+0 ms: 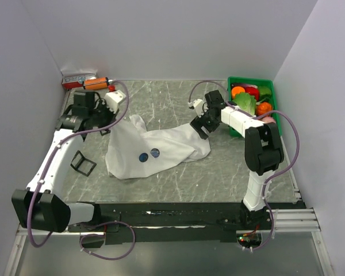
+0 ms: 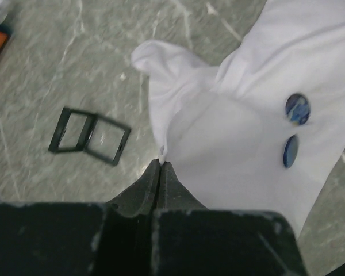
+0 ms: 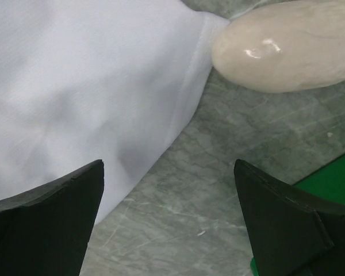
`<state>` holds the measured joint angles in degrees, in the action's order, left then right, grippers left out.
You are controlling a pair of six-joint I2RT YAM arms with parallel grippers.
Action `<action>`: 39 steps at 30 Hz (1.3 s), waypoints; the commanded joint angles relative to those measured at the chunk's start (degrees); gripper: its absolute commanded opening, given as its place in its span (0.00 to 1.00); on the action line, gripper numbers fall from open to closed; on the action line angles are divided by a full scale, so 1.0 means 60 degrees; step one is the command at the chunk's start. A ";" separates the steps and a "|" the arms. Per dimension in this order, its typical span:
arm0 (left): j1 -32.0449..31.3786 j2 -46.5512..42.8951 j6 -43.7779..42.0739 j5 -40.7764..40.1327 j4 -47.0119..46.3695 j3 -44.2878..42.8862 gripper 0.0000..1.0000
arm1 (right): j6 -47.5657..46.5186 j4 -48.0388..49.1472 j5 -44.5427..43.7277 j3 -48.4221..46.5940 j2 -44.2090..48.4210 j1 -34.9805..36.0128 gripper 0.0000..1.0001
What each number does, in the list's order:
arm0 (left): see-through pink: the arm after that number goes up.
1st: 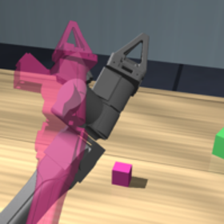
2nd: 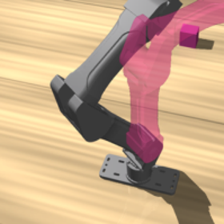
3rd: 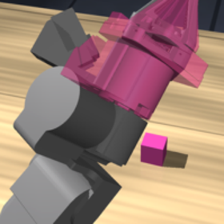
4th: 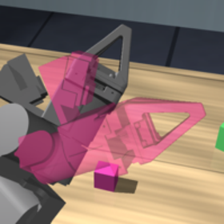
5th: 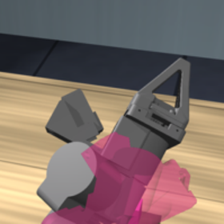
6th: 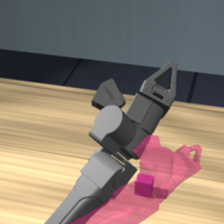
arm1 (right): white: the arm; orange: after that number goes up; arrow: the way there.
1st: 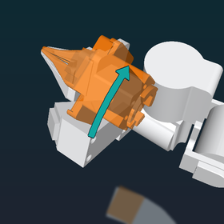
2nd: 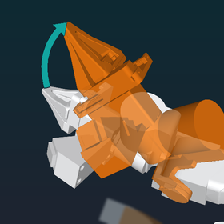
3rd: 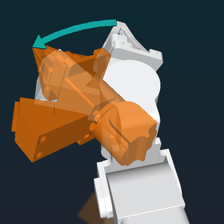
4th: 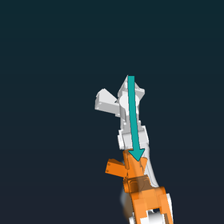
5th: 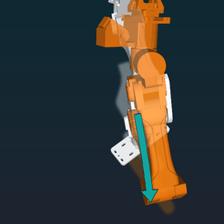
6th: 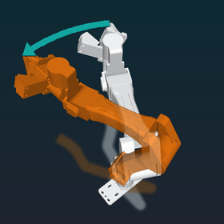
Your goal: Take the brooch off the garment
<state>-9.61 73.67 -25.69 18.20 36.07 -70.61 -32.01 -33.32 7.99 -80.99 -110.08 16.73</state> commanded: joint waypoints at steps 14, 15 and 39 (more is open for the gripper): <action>0.1044 -0.0429 0.0063 0.1391 0.0404 -0.0989 0.01 | 0.1057 -0.2181 0.1042 -0.3156 -0.2234 0.0434 0.37; 0.1059 -0.0355 0.0107 0.1377 0.0389 -0.1136 0.01 | 0.1058 -0.2195 0.1013 -0.3302 -0.2089 0.0449 0.27; 0.1572 -0.0822 0.1249 0.2285 -0.0402 -0.2311 0.01 | 0.1483 -0.1214 0.1834 -0.2322 -0.0063 0.0960 0.68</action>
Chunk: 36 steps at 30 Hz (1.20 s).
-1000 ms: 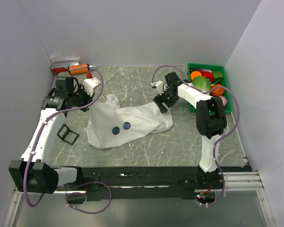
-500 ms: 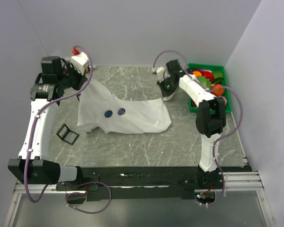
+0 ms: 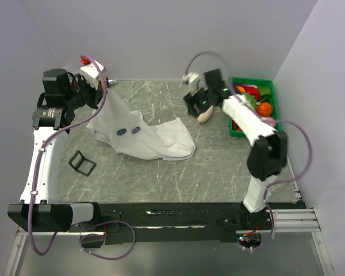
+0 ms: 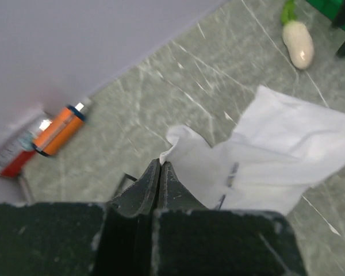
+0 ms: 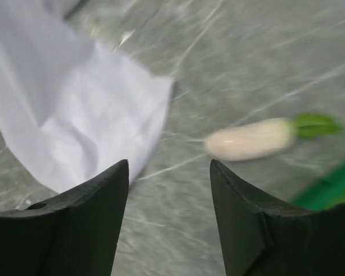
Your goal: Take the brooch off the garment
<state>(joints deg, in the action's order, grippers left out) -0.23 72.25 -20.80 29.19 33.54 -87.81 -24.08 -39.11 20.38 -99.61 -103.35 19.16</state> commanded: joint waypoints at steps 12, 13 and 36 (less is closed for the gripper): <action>0.0009 -0.0997 0.0258 0.0145 0.0328 0.1085 0.01 | 0.0379 -0.1390 -0.1887 0.0211 -0.3632 0.1450 0.69; 0.0009 -0.0982 0.0258 0.0145 0.0328 0.1071 0.01 | 0.0394 -0.1406 -0.1874 0.0225 -0.3721 0.1436 0.67; -0.0049 -0.2272 -0.3377 0.0407 0.2835 0.5670 0.01 | -0.1758 -0.0968 0.0513 0.5868 0.3340 -0.0116 0.59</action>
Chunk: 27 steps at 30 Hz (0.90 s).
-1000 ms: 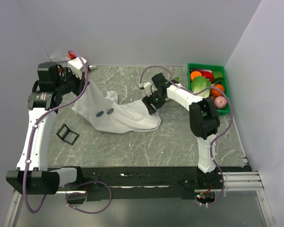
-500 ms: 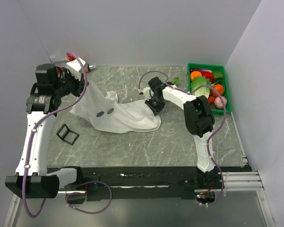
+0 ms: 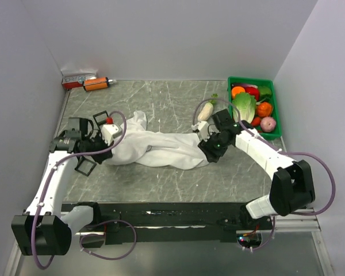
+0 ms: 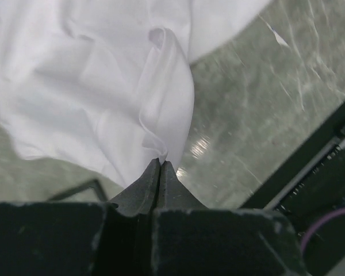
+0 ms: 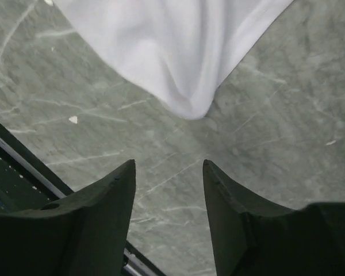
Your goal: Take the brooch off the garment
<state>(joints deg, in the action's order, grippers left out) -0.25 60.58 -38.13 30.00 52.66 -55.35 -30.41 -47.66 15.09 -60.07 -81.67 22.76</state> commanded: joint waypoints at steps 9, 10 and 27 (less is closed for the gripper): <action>-0.0090 0.1022 -0.0120 0.0098 -0.0457 -0.0178 0.01 | -0.1669 0.1381 0.0604 -0.4633 -0.4242 -0.0733 0.58; -0.0090 0.1008 -0.0091 0.0069 -0.0515 -0.0208 0.01 | -0.1727 0.1323 0.0648 -0.4912 -0.4506 -0.0732 0.58; -0.0090 0.1520 0.0818 0.0010 -0.1087 -0.0941 0.01 | -0.3441 -0.0377 0.0898 -0.7258 -0.7247 -0.0367 0.58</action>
<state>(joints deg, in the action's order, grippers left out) -0.62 69.69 -34.83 29.34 47.59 -59.29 -48.31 -47.57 20.51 -99.59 -123.68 19.25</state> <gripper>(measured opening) 0.021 0.582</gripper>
